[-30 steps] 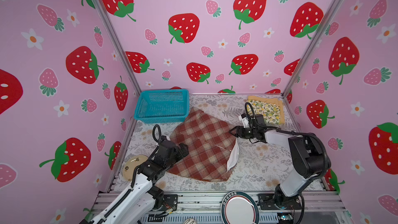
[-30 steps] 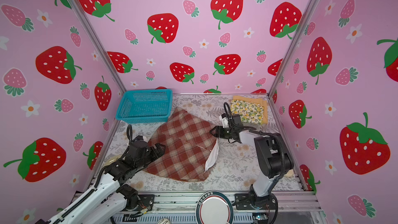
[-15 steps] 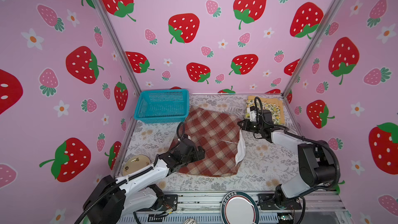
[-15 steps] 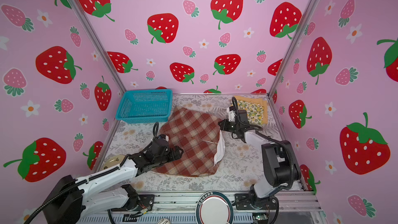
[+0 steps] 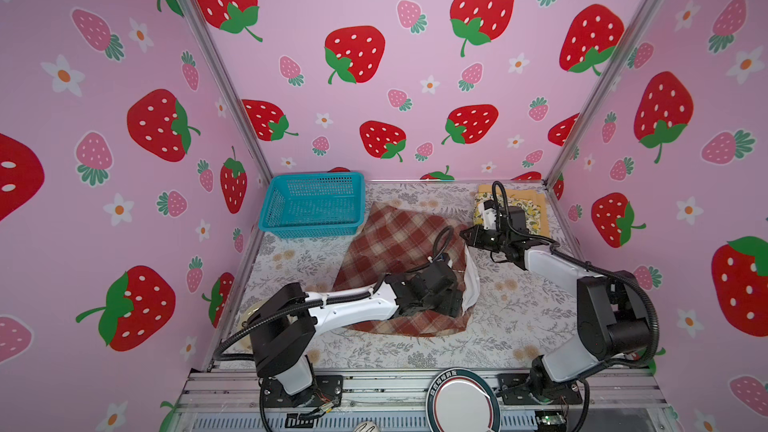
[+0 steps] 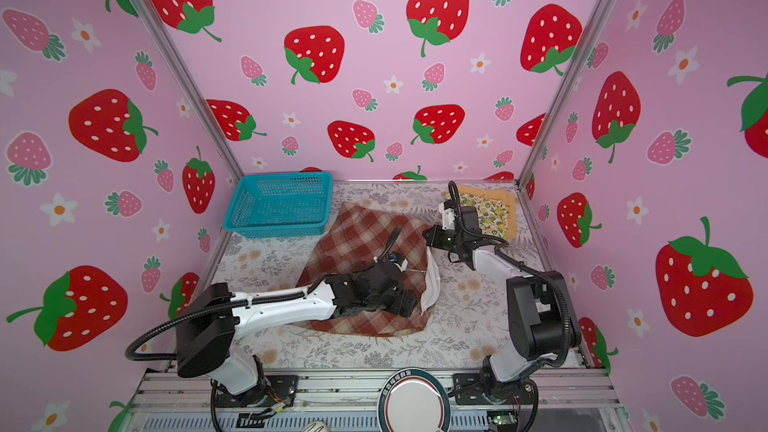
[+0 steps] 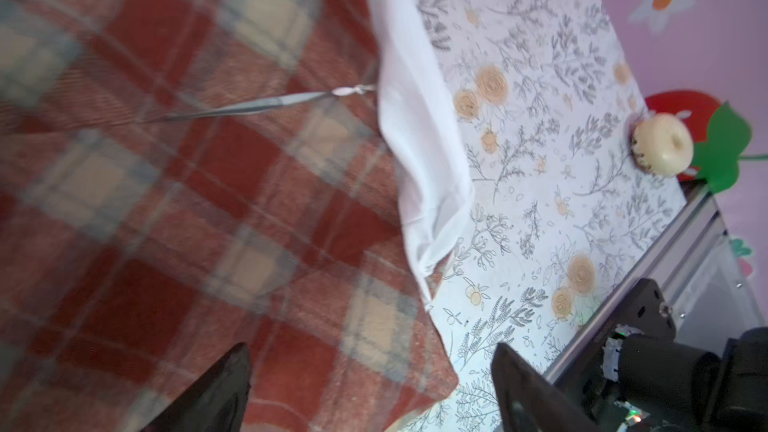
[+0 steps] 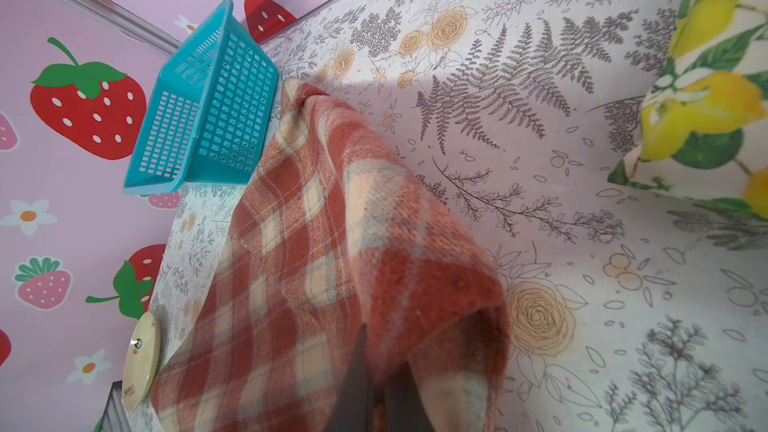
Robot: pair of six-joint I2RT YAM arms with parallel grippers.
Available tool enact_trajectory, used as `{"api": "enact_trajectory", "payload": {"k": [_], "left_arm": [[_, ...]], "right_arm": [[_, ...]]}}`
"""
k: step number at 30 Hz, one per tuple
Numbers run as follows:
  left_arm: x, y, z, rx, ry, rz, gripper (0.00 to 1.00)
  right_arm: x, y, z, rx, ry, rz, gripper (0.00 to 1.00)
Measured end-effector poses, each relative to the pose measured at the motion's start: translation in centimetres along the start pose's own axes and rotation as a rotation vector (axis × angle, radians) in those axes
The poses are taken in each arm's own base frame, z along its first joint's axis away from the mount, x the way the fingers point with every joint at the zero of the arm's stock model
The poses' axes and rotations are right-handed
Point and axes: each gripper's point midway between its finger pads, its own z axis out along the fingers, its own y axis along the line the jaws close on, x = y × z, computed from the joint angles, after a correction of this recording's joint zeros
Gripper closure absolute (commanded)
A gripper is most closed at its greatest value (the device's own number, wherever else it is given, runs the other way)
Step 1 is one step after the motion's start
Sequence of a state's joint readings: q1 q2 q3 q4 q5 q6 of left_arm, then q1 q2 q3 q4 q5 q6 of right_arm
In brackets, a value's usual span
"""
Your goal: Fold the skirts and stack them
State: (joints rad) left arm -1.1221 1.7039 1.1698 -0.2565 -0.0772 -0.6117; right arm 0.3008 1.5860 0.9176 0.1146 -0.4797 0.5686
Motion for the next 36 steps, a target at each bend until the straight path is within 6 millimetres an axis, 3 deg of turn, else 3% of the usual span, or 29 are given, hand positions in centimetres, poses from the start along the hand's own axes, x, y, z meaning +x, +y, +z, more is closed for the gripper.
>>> {"api": "enact_trajectory", "payload": {"k": [5, 8, 14, 21, 30, 33, 36], "left_arm": [[1.4, -3.4, 1.9, -0.052, 0.061, 0.152, 0.19], [2.6, -3.9, 2.8, -0.105, 0.096, 0.216, 0.21], [4.6, -3.0, 3.9, -0.209, 0.16, 0.279, 0.26], [4.6, -1.7, 4.5, -0.297, 0.177, 0.3, 0.37], [4.2, -1.1, 4.6, -0.348, 0.176, 0.309, 0.63], [4.6, -0.8, 4.9, -0.359, 0.187, 0.31, 0.78], [4.9, -0.6, 5.1, -0.368, 0.196, 0.307, 0.85]], "right_arm": [[0.2, -0.9, 0.4, 0.015, 0.015, 0.004, 1.0], [0.5, -1.5, 0.7, 0.025, 0.026, 0.012, 1.0], [0.5, -1.9, 0.8, 0.029, 0.028, 0.015, 1.0], [0.5, -1.8, 0.7, 0.025, 0.03, 0.014, 1.0], [0.5, -1.9, 0.7, 0.024, 0.029, 0.016, 1.0], [0.4, -2.0, 0.8, 0.021, 0.032, 0.019, 1.0], [0.4, -2.1, 0.9, 0.022, 0.034, 0.022, 1.0]]}}
